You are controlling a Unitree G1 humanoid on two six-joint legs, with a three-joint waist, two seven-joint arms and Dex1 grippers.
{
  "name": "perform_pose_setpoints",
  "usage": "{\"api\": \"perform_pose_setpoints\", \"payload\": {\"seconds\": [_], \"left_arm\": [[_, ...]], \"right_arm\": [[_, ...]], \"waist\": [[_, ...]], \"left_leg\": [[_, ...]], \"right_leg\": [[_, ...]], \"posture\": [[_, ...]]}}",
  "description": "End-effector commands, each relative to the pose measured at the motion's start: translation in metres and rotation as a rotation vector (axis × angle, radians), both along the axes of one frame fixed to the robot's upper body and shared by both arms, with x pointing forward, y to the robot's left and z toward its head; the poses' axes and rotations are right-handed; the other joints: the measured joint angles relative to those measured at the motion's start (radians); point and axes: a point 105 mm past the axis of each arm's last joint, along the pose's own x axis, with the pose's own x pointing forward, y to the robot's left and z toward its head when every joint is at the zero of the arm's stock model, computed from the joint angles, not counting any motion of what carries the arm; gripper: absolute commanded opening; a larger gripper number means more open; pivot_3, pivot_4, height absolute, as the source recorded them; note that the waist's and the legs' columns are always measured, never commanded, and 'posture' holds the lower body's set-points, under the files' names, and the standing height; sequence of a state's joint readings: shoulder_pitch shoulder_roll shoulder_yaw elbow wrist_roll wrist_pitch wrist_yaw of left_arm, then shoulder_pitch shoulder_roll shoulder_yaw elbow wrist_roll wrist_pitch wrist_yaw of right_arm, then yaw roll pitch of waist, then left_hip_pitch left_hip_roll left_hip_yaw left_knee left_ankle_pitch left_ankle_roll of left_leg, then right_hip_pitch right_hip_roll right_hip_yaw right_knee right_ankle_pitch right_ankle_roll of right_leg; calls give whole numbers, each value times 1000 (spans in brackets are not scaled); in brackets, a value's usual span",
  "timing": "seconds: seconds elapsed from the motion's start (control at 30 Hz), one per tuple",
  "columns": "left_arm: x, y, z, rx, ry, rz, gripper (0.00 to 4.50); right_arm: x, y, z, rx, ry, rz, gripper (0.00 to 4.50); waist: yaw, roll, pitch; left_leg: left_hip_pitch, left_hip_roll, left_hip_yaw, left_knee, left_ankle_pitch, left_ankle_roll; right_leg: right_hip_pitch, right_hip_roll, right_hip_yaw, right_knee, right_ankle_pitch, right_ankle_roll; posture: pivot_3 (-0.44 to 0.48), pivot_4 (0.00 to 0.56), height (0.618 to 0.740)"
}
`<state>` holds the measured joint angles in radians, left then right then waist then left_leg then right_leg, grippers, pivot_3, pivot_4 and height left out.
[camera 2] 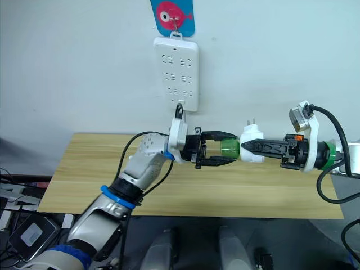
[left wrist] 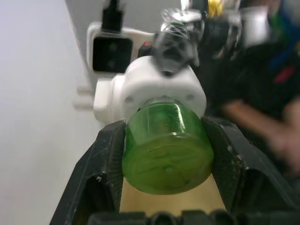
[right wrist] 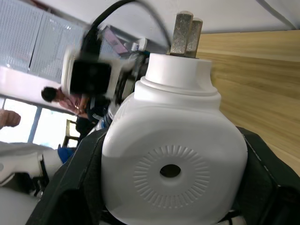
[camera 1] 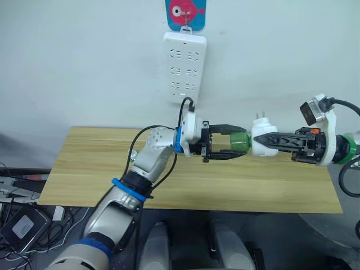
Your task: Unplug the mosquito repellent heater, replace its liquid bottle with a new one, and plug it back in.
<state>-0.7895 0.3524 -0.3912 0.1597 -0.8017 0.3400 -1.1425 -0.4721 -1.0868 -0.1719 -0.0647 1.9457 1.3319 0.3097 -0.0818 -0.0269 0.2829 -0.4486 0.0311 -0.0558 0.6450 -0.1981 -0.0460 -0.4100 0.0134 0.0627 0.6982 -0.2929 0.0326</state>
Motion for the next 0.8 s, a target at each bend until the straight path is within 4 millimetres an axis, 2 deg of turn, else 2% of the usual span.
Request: {"api": "perform_pose_setpoints", "payload": {"seconds": [0.03, 0.13, 0.27, 0.3, 0.37, 0.53, 0.57, 0.63, 0.8], "left_arm": [[0, 12, 11, 69, 479, -77, 2270], [3, 19, 13, 73, 741, -152, 2270], [9, 17, 10, 57, 819, -133, 2270], [11, 17, 12, 40, 822, -126, 2830], [15, 18, 16, 6, 826, -118, 3132], [29, 21, 18, -32, 824, -38, 4474], [33, 24, 19, -42, 811, -6, 4474], [44, 35, 23, -65, 696, 91, 4474], [27, 49, 26, -14, 144, 161, 4474]], "right_arm": [[-18, 12, -3, -24, 8, 103, 3188], [-16, 13, -5, -18, 13, 97, 3188], [-13, 12, -4, -6, 11, 85, 3188], [-13, 12, -3, -6, 9, 83, 3188], [-11, 12, -3, -2, 4, 74, 3188], [-10, 11, -2, 10, -2, 63, 3188], [-10, 11, -2, 12, -4, 61, 3188], [-9, 8, -2, 21, -4, 41, 3188], [1, -4, 1, 65, 5, -27, 3188]], "waist": [[-3, 0, 0], [-4, 0, 0], [-4, 0, 0], [-3, 0, 0], [-2, 0, 0], [-1, 0, 0], [-1, 0, 0], [-1, 0, 0], [-4, 0, 0]], "left_leg": [[0, 0, 0, 0, 0, 0], [0, -2, 1, 0, 0, 0], [0, -3, 1, 0, 0, 0], [0, -2, 1, 0, 0, 0], [0, -2, 1, 0, 0, 0], [0, -3, 2, 0, 0, 0], [0, -3, 2, 0, 0, 0], [0, -3, 3, 0, 0, 0], [2, -2, 5, -1, 0, 0]], "right_leg": [[0, 0, 0, 0, 0, 0], [0, 0, 0, 0, -1, 1], [0, 1, 0, 0, -1, 1], [0, 1, 0, 0, -1, 1], [0, 1, 0, 0, 0, 1], [0, 1, 1, 0, 0, 1], [0, 1, 1, 0, 0, 1], [0, 0, 1, -1, 0, 1], [-1, 1, 3, 0, 0, 0]], "posture": [[-109, 253, 740], [-108, 255, 740], [-116, 253, 740], [-116, 253, 740], [-116, 253, 740], [-116, 253, 740], [-135, 252, 740], [-135, 253, 740], [-122, 256, 740]]}}
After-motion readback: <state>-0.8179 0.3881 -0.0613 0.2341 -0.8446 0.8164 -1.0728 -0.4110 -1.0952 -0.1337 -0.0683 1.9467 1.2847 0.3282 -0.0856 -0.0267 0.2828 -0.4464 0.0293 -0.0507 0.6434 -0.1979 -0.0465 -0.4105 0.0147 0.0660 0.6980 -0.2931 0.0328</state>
